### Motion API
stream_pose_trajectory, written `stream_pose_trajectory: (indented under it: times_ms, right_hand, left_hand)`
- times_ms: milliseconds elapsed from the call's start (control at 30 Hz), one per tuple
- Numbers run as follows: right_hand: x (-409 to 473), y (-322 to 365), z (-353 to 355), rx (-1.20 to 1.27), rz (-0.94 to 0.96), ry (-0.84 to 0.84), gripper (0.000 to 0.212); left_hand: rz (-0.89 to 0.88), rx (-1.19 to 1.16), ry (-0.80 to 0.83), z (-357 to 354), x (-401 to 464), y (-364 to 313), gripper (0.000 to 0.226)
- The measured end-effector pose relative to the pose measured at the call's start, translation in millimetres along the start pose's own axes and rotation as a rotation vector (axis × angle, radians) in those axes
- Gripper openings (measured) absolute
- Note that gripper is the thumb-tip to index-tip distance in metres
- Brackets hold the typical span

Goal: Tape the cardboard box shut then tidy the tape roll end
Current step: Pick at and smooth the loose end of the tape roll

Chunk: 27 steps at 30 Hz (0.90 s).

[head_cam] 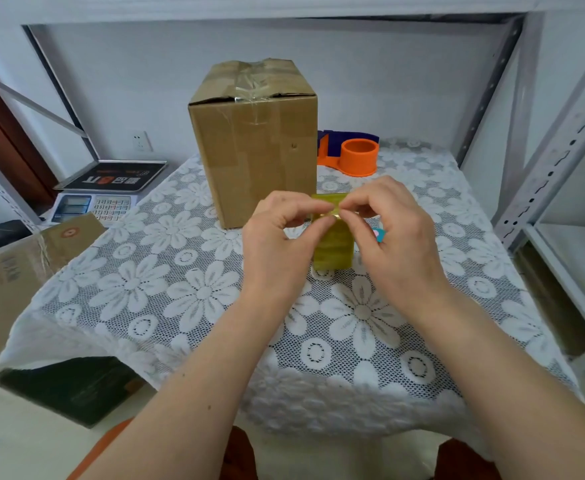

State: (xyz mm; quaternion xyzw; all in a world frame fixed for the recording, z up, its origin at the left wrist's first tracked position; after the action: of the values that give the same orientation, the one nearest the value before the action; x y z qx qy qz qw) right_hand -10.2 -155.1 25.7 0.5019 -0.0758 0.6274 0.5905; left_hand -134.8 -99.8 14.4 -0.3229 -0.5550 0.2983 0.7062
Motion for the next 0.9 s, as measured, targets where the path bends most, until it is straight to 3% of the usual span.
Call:
stream_pose_trajectory:
  times_ms: [333,500,733,900]
  right_hand:
    - [2.1,0.9,2.5,0.159,-0.237,0.003,0.016]
    - [2.8,0.6,3.4,0.246,-0.334,-0.017,0.019]
    - [6.3,-0.3,3.4,0.298,-0.45,-0.026,0.016]
    - [8.7,-4.5,2.6,0.289,-0.523,-0.014,0.012]
  left_hand:
    - [0.043,-0.039,0.02,-0.3,0.7,0.6,0.021]
    - [0.072,-0.103,0.042,1.5,3.0,-0.5,0.047]
    - [-0.001,-0.103,0.099,-2.3,0.6,0.8,0.017]
    - [-0.029,-0.056,0.122,-1.4,0.0,-0.6,0.024]
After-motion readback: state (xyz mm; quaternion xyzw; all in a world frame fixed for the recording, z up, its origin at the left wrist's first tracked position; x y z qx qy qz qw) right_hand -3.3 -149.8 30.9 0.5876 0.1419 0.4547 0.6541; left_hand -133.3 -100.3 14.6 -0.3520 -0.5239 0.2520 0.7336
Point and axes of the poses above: each hand's wrist, its own x-axis towards the middle knuckle, its own z-axis out of the back of the hand, y = z × x, the point moved 3 cm from there along x, towards the middle knuckle, and after that the axes turned 4 degrees about -z, right-handed, at the moved point
